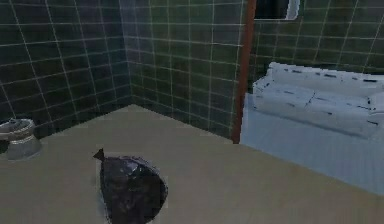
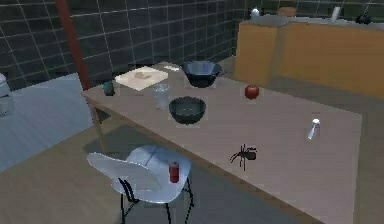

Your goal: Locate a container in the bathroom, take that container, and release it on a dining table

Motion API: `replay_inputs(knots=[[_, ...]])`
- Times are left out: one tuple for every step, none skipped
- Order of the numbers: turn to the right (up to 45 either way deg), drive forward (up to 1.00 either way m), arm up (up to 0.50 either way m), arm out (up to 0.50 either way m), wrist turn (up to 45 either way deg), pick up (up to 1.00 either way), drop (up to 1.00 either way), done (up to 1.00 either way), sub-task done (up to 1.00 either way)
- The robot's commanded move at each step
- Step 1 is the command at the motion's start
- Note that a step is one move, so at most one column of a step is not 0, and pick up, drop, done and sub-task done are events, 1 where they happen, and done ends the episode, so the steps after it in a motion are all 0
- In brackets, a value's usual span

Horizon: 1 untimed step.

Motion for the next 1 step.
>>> replay_inputs(knots=[[0.0,0.25,0.0,0.0,0.0,0.0,0.0,0.0,0.0]])
